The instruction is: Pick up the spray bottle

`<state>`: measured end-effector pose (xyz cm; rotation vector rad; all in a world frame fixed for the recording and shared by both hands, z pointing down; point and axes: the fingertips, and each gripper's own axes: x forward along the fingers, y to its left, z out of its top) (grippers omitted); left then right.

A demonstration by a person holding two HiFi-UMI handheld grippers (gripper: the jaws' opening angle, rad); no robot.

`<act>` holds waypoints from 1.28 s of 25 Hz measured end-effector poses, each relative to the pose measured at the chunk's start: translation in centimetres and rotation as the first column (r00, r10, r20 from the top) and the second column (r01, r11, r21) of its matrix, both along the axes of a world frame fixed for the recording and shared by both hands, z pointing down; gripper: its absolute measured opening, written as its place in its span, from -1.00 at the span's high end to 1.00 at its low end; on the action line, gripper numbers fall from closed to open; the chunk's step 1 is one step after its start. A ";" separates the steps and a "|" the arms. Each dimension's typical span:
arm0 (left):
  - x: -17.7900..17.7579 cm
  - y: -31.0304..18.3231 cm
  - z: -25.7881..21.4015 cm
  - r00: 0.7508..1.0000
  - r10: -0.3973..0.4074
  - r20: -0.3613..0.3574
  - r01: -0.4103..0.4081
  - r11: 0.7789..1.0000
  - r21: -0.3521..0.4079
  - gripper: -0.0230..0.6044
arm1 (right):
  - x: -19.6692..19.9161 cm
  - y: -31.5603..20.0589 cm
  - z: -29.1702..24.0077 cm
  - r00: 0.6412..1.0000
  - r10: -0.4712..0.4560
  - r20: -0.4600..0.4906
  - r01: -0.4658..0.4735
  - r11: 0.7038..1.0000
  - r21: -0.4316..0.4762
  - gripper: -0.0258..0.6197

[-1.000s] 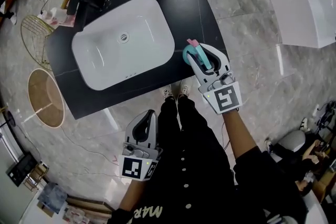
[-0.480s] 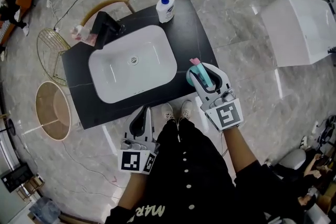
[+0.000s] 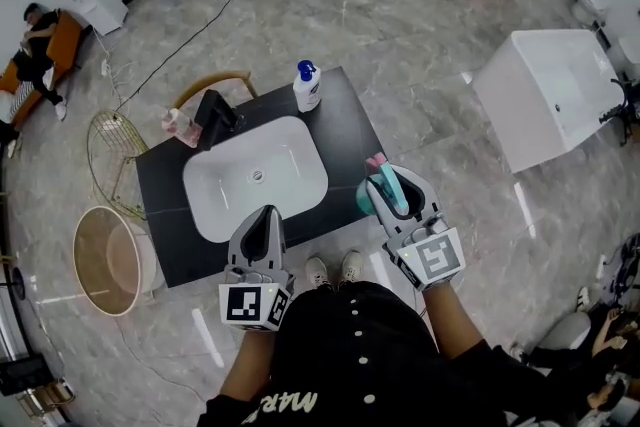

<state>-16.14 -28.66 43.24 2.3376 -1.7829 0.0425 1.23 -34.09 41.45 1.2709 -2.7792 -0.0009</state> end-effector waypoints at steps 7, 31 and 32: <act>0.8 -0.9 -2.3 1.000 0.023 -0.004 -0.022 0.998 0.061 0.86 | 2.4 1.6 -3.0 0.997 0.073 0.036 -0.076 0.995 0.068 0.55; 1.0 -0.8 -4.5 0.998 0.061 0.012 -0.062 0.990 0.123 0.86 | 2.4 1.9 -3.8 0.994 0.102 0.049 -0.104 0.993 0.056 0.55; 1.0 -0.9 -4.4 0.998 0.060 0.012 -0.060 0.991 0.123 0.86 | 2.3 1.8 -3.8 0.994 0.099 0.049 -0.102 0.993 0.059 0.55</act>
